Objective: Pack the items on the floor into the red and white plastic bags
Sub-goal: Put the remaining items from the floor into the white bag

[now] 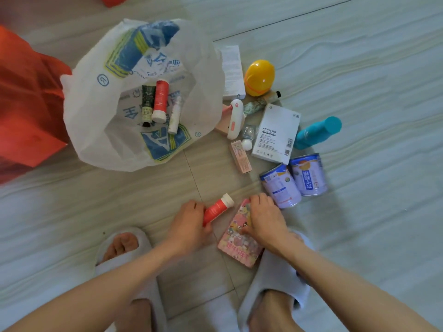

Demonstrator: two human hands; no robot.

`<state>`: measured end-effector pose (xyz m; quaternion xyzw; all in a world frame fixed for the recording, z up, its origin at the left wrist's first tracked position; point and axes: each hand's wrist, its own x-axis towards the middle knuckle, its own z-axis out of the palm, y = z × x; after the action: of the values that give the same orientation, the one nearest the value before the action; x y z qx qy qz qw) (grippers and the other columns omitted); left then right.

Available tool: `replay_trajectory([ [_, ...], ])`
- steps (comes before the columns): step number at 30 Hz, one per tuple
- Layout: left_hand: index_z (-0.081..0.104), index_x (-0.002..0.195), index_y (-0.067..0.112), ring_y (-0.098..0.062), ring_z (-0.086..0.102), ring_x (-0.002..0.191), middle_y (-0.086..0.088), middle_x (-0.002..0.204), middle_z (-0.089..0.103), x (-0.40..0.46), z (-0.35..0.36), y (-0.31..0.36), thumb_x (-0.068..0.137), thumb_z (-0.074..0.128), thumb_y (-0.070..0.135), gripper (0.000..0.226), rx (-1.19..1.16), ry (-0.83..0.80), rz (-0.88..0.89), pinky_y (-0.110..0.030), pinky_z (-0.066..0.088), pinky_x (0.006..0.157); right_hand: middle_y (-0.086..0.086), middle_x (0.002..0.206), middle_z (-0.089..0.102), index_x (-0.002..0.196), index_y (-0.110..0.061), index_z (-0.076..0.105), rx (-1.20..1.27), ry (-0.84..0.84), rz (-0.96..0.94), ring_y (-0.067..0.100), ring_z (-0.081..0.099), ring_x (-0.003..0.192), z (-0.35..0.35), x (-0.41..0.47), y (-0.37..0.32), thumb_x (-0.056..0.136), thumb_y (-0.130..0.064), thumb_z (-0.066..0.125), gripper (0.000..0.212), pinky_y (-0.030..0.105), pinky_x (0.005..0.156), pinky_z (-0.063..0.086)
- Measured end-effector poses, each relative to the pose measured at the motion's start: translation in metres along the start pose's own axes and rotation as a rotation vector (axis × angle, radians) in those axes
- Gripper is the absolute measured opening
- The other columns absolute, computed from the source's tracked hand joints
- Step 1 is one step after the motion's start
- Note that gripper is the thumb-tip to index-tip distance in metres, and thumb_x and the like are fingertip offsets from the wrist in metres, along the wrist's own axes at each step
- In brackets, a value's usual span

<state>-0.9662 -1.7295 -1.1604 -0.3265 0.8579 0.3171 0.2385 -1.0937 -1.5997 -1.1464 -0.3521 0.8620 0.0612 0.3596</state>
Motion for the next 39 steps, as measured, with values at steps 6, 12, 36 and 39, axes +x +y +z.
replay_trajectory([
  [6,0.056,0.107,0.008,-0.028,0.049,0.104,-0.013,0.110,0.055,0.004,-0.012,-0.019,0.081,0.062,0.025,0.032,-0.049,-0.017,-0.059,-0.029,0.036,0.086,0.013,0.126,0.043,0.122,-0.007,0.036,0.153,-0.012,0.168,0.030,0.042,0.117,-0.003,0.002,-0.006,0.069,-0.046,0.075,0.077,0.036,0.095,0.038],
  [12,0.060,0.103,0.009,-0.022,0.054,0.089,-0.009,0.100,0.061,-0.002,-0.019,-0.027,0.083,0.062,0.027,0.027,-0.195,-0.077,-0.111,-0.023,0.030,0.069,0.015,0.128,0.045,0.124,-0.005,0.038,0.195,-0.032,0.238,0.031,0.044,0.119,-0.008,0.006,-0.009,0.065,-0.047,0.078,0.083,0.037,0.098,0.038],
  [36,0.057,0.105,0.015,-0.017,0.048,0.067,-0.005,0.076,0.054,0.073,-0.143,-0.023,0.092,0.045,0.012,0.018,-1.220,0.614,-0.423,-0.031,0.040,0.065,0.014,0.131,0.052,0.127,-0.016,0.049,2.445,0.078,0.225,0.027,0.049,0.126,-0.134,0.101,-0.148,0.094,0.002,0.040,0.038,0.039,0.104,0.042],
  [39,0.054,0.118,0.012,-0.024,0.056,0.102,-0.014,0.114,0.059,0.081,-0.147,-0.016,0.092,0.040,0.010,0.030,-1.158,0.563,-0.344,-0.036,0.047,0.083,0.021,0.144,0.038,0.137,0.003,0.035,2.289,-0.039,0.241,0.030,0.035,0.136,-0.141,0.103,-0.153,0.097,-0.005,0.041,0.042,0.037,0.113,0.030],
])
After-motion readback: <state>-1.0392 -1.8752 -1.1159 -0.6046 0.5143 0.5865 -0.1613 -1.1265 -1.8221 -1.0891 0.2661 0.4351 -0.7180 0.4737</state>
